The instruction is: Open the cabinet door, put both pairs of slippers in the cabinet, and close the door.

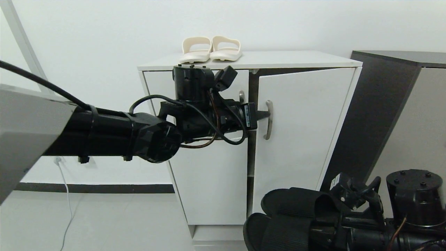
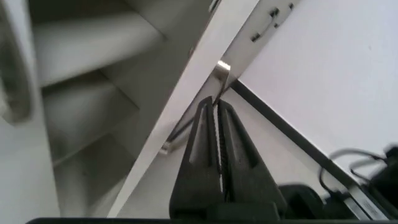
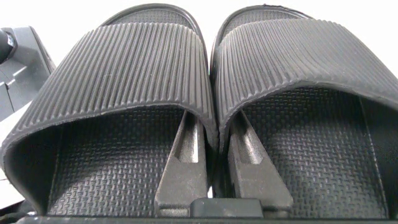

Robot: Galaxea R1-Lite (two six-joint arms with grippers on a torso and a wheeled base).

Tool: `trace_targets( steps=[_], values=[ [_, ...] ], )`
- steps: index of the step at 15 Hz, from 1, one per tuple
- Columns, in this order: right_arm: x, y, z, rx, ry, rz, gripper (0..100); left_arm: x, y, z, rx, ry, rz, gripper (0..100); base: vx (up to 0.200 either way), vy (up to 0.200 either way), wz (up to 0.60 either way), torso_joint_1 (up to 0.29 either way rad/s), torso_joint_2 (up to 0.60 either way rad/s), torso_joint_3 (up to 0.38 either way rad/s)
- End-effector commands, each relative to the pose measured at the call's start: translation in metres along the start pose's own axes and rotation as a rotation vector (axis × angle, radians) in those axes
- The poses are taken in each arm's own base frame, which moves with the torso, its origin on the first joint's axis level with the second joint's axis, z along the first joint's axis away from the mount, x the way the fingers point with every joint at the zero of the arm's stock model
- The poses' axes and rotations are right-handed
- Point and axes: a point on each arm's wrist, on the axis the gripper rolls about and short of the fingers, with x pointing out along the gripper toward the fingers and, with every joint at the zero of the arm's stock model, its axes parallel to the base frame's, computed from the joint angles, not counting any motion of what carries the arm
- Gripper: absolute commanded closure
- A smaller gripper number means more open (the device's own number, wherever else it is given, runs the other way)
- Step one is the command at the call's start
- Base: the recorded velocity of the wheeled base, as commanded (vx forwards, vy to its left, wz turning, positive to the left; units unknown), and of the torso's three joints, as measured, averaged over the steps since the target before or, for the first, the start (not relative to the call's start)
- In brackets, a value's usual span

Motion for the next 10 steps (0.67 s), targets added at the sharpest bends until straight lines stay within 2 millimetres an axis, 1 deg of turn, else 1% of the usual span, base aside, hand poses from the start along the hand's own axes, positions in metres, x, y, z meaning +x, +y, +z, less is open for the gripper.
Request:
trace_targets(
  steps=[1, 2, 3, 4, 5, 7, 8, 10],
  values=[
    [0.000, 0.000, 0.000, -0.011, 0.001, 0.003, 100, -0.022, -0.006, 0.007, 0.009, -0.029, 0.011, 100, 0.000, 0.000, 0.00, 0.000, 0.00, 0.000],
    [0.000, 0.000, 0.000, -0.017, 0.001, 0.003, 100, -0.026, 0.001, 0.011, 0.012, -0.047, 0.026, 100, 0.000, 0.000, 0.00, 0.000, 0.00, 0.000],
    [0.000, 0.000, 0.000, -0.020, 0.001, 0.003, 100, -0.030, 0.012, 0.014, 0.010, -0.064, 0.050, 100, 0.000, 0.000, 0.00, 0.000, 0.00, 0.000],
    [0.000, 0.000, 0.000, -0.020, 0.001, 0.005, 100, -0.029, 0.024, 0.013, 0.006, -0.061, 0.055, 100, 0.000, 0.000, 0.00, 0.000, 0.00, 0.000],
    [0.000, 0.000, 0.000, -0.020, 0.001, 0.005, 100, -0.023, 0.032, 0.012, 0.009, -0.065, 0.040, 100, 0.000, 0.000, 0.00, 0.000, 0.00, 0.000],
    [-0.002, 0.002, -0.001, -0.023, 0.000, 0.007, 100, -0.002, 0.047, 0.007, 0.013, -0.103, 0.012, 100, 0.000, 0.000, 0.00, 0.000, 0.00, 0.000],
    [-0.002, 0.002, -0.001, -0.023, 0.000, 0.007, 100, 0.002, 0.049, 0.008, -0.001, -0.104, 0.011, 100, 0.000, 0.000, 0.00, 0.000, 0.00, 0.000],
    [-0.005, 0.004, -0.001, -0.031, -0.005, 0.013, 100, 0.016, 0.055, 0.013, -0.059, -0.106, 0.004, 100, 0.000, 0.000, 0.00, 0.000, 0.00, 0.000]
  ],
)
